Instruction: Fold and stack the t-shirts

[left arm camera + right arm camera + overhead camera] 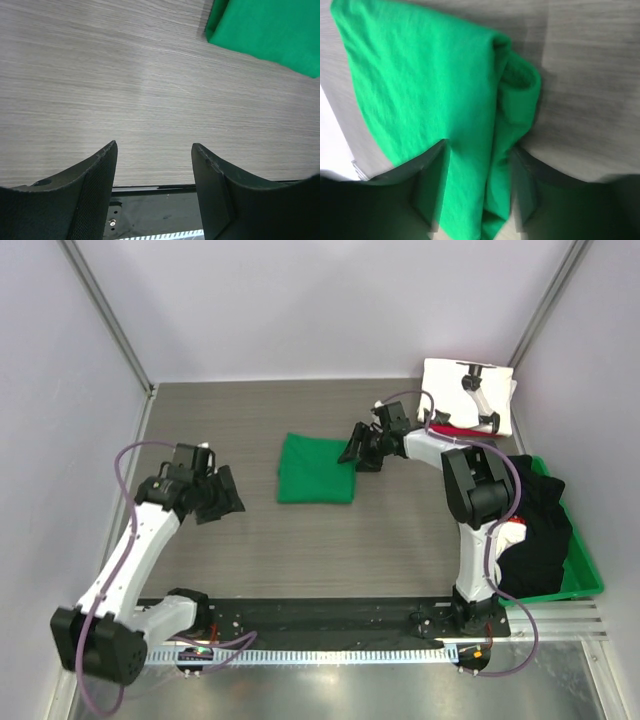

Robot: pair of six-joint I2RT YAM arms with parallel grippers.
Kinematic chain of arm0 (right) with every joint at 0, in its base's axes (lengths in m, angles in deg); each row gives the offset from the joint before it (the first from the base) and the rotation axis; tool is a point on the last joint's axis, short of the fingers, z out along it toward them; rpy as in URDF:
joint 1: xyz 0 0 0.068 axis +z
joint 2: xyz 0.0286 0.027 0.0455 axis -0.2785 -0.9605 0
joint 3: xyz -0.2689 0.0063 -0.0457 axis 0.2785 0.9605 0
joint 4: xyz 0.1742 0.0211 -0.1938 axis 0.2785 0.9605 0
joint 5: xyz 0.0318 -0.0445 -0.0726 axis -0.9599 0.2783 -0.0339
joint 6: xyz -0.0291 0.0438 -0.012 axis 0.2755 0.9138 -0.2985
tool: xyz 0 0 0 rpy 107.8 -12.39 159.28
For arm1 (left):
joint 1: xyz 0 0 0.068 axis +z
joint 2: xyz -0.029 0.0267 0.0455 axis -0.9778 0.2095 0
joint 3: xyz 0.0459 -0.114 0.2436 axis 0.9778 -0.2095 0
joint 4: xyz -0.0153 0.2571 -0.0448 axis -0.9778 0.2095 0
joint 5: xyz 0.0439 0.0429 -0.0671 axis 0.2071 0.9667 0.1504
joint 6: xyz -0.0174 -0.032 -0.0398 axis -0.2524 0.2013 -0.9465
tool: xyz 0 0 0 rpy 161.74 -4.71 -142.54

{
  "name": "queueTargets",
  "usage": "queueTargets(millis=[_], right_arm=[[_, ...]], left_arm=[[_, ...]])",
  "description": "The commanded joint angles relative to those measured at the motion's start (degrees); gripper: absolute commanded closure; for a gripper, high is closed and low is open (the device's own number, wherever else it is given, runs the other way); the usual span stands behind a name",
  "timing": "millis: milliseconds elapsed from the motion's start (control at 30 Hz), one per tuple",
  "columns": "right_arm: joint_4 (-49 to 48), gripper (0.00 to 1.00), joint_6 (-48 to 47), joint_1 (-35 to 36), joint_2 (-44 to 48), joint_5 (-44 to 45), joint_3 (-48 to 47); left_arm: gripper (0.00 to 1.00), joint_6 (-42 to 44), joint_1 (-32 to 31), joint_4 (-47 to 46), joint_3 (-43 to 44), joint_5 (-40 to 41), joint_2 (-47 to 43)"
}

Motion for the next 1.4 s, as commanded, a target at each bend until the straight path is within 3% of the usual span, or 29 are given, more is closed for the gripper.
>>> queueTargets(millis=[0, 67, 100, 200, 267, 500, 633, 967, 1367], right_arm=[[-4.68, 0.49, 1.95, 0.75, -2.87, -2.33, -1.04], [-6.61, 0.66, 3.18, 1.45, -4.02, -4.17, -0.52], [-7.58, 0.79, 3.53, 1.71, -3.76, -4.36, 0.70], [-8.29, 0.94, 3.45, 3.29, -1.65, -4.62, 4.47], [-8.20, 0.98, 2.23, 4.26, 1.24, -5.50, 6.77], [-4.60, 0.99, -3.05, 4.53, 13.81, -2.96, 19.94], [-2.67, 0.99, -4.89, 4.35, 16.54, -0.59, 21.02], [3.13, 0.99, -10.34, -1.27, 21.73, 4.07, 17.51], [12.19, 0.99, -25.28, -6.54, 23.49, 18.83, 2.49]], left_arm=[[0.37, 0.33, 0.08, 0.93, -1.51, 1.62, -6.26], [0.37, -0.20, 0.08, -0.64, -2.92, 1.00, -8.20], [0.37, -0.29, 0.08, -1.18, -3.36, 1.18, -9.68], [0.34, -0.38, 0.08, -1.71, -3.89, 1.79, -10.93], [0.34, -0.47, 0.08, -2.50, -4.68, 1.09, -11.11], [0.34, -0.47, 0.08, -2.85, -4.86, 0.83, -11.19], [0.34, -0.73, 0.08, -2.94, -4.95, 1.44, -11.46], [0.34, -0.73, 0.17, -3.29, -4.94, 2.49, -12.42], [0.35, -1.00, 0.25, -3.55, -5.21, 2.85, -12.60]])
